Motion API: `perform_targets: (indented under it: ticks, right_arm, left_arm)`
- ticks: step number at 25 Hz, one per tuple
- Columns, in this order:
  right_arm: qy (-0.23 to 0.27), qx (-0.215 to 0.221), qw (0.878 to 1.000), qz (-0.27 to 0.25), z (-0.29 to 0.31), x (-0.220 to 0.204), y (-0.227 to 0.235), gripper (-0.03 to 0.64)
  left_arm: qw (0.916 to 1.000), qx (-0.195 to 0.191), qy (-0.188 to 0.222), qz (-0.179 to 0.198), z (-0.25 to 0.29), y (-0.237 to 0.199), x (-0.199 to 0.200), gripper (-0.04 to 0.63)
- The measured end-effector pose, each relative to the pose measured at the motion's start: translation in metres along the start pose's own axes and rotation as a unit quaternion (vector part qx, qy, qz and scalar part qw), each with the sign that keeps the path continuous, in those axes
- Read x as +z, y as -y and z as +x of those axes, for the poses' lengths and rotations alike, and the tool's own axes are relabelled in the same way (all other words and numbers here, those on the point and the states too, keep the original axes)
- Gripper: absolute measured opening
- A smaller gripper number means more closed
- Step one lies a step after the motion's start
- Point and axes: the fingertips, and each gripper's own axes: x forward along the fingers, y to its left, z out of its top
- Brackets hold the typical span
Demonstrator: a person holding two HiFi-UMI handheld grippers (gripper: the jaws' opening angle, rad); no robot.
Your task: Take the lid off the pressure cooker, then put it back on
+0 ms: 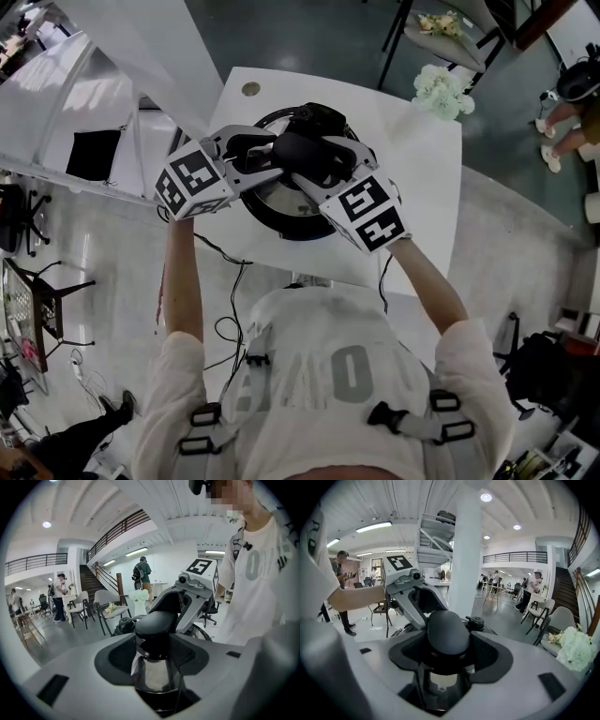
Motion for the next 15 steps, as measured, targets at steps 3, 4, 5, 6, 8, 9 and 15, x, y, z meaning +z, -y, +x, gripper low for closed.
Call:
perform_targets:
  ticks: [3, 4, 5, 6, 8, 9, 15]
  right_arm:
    - [0.0, 0.003, 1.0, -0.001, -0.0013, 0.0004, 0.0, 0.289]
    - [0.001, 0.004, 1.0, -0.001, -0.0014, 0.0007, 0.0, 0.288]
    - [0.001, 0.004, 1.0, -0.002, -0.0012, 0.001, 0.0002, 0.288]
    - [0.001, 0.005, 1.0, -0.002, -0.0009, 0.0011, 0.0004, 0.288]
    - [0.001, 0.005, 1.0, -0.002, -0.0002, 0.0011, 0.0009, 0.288]
    - [0.001, 0.006, 1.0, -0.003, 0.0, 0.0009, 0.0011, 0.288]
    - [0.011, 0.007, 1.0, -0.008, 0.0005, 0.0025, 0.0022, 0.288]
  left_arm:
    - [0.9996, -0.019, 0.005, -0.021, 0.0033, 0.0021, 0.0024, 0.215]
    - [0.9995, -0.022, 0.006, -0.021, 0.004, 0.0021, 0.003, 0.218]
    - [0.9995, -0.024, 0.007, -0.02, 0.0044, 0.0018, 0.0033, 0.219]
    - [0.9995, -0.025, 0.01, -0.019, 0.0045, 0.0013, 0.0033, 0.221]
    - [0.9995, -0.023, 0.017, -0.015, 0.0046, 0.0002, 0.0028, 0.221]
    - [0.9995, -0.02, 0.02, -0.013, 0.0044, -0.0004, 0.0024, 0.221]
    - [0.9998, -0.009, 0.017, -0.001, 0.0033, -0.0028, 0.0023, 0.218]
